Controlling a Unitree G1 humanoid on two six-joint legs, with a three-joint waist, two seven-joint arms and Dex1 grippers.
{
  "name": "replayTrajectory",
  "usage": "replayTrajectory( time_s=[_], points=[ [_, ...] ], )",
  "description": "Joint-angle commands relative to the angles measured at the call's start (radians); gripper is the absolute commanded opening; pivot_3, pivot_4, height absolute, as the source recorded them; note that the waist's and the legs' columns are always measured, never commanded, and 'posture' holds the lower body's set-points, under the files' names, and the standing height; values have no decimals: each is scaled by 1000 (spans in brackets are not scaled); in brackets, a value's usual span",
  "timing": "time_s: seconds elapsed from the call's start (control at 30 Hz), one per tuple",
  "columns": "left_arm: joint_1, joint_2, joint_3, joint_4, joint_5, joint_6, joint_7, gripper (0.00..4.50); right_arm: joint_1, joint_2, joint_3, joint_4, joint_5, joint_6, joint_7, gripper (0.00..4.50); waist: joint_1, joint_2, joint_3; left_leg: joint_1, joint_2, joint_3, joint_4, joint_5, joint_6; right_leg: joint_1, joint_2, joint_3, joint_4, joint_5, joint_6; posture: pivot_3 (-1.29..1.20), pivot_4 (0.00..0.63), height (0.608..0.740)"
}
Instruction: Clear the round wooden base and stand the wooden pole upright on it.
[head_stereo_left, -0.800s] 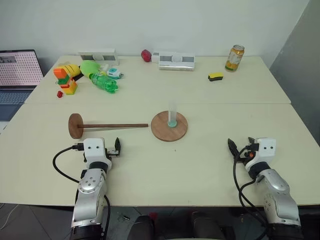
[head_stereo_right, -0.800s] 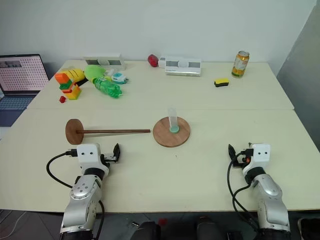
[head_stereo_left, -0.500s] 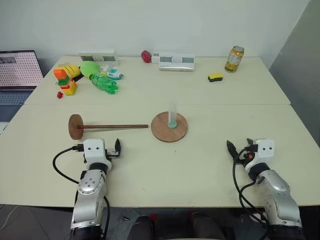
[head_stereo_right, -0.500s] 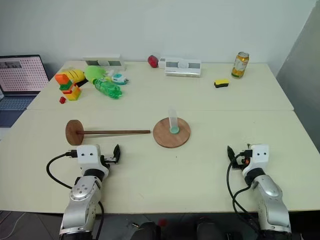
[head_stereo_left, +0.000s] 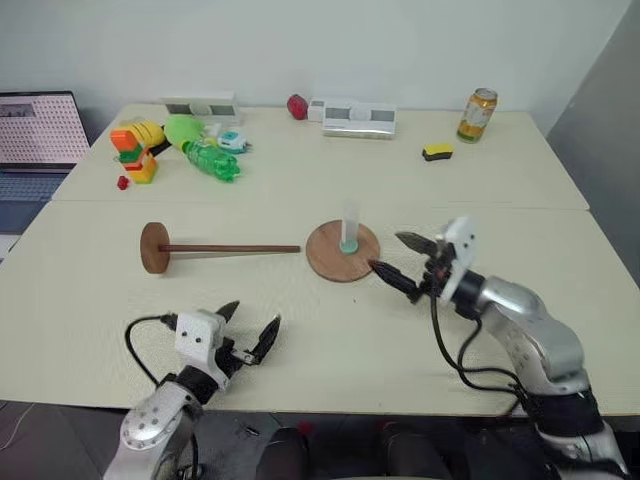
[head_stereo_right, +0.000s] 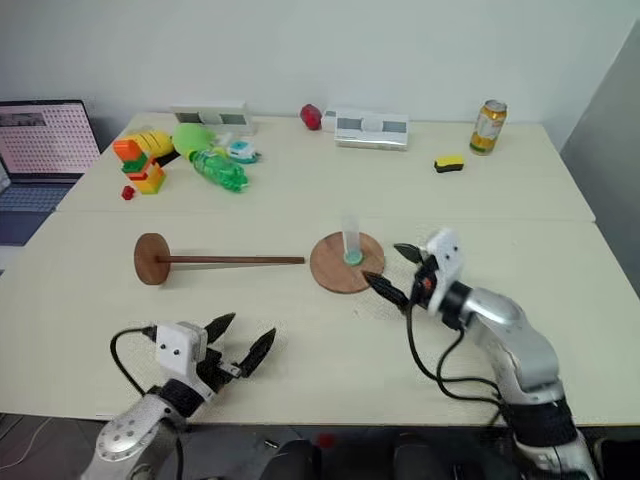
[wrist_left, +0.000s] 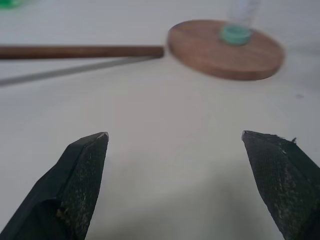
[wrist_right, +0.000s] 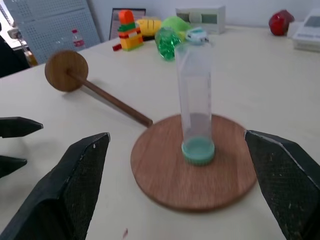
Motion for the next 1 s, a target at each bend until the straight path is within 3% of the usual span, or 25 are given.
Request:
replayTrajectory(
  time_s=[0.03, 0.7, 1.0],
  points=[
    [-24, 36, 31, -74, -49, -10, -41, 4480, -71, 23, 9, 64, -5, -14, 17, 4500, 0, 0, 0, 0, 0, 0, 0, 0, 0, 0, 0, 0, 0, 0, 0, 0, 150, 740],
    [-79, 50, -17, -63, -58, -6, -76, 4480, -311, 180, 50, 440, -145, -193, 41, 4500, -5, 1, 1, -2, 1, 1, 0, 0, 0, -3, 0, 1, 1, 0, 0, 0, 150, 740],
    [-93, 44, -36, -47, -52, -4, -69, 4500, -337, 204, 49, 487, -176, -241, 53, 2421, -6, 2, 1, -2, 1, 1, -1, 0, 0, -4, 0, 1, 1, 0, 0, 0, 150, 740]
  ],
)
